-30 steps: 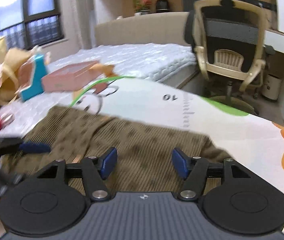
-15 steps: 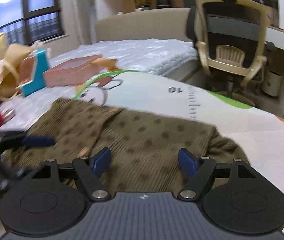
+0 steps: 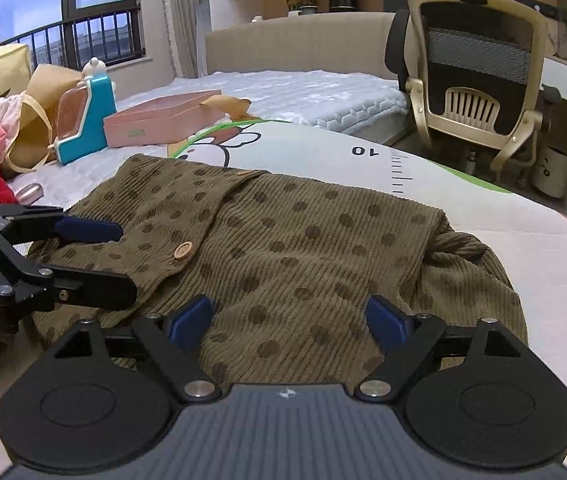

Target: Fold clothes

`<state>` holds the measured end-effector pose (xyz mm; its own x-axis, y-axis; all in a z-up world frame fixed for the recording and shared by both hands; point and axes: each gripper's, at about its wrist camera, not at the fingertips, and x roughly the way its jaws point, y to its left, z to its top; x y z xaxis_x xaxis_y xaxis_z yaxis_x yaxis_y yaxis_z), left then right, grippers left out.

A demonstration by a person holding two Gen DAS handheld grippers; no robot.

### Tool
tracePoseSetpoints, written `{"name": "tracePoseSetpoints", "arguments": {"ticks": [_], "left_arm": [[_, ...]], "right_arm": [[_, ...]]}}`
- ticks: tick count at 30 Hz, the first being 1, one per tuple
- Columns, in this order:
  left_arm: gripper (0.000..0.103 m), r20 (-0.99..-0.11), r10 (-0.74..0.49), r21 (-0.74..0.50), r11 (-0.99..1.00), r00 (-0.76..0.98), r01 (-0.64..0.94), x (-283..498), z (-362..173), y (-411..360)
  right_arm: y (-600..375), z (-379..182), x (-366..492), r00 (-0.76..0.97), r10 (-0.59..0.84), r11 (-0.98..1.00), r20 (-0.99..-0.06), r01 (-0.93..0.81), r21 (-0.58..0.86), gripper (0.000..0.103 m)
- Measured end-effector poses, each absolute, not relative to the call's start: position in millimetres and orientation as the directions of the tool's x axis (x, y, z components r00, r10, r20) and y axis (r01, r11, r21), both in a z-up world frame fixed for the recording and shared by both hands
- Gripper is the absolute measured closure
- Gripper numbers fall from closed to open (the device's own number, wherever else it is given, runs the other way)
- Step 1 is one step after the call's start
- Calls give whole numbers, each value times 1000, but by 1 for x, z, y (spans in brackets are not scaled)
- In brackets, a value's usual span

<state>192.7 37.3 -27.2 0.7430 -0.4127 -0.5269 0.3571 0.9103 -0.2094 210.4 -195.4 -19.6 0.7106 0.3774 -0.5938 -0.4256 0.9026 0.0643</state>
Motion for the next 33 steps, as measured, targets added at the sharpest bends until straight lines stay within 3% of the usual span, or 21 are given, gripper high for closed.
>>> {"name": "tracePoseSetpoints", "arguments": {"ticks": [2,3,14,18,21,24,28,33], "left_arm": [[0,-526,-417,-214,908,741,360,193,-27,38],[0,-525,-419,-216,907,741,361,193,-27,38],[0,-534,-441,-214,896,722,389,190,-22,42],[0,-500,-469,-319,881,728,349,201,0,70],[0,-499,-367,-373,909,785,187,219,6,101],[0,-551,-354,-514,857,756,26,239,-9,133],[0,-542,-494,-651,758,680,31,266,-28,147],[0,-451,-490,-693,718,746,53,284,-7,156]], "right_arm": [[-193,-20,210,712,371,903,-597,-426,53,8],[-193,-20,210,711,369,904,-599,-425,53,0],[-203,-22,211,673,402,894,-621,-434,109,0],[-204,-23,211,666,407,889,-626,-446,104,0],[-203,-23,210,668,409,889,-622,-446,106,0],[-203,-24,209,673,405,891,-618,-443,102,0],[-202,-24,208,676,402,892,-618,-441,98,0],[-203,-24,208,677,401,893,-617,-440,97,0]]}}
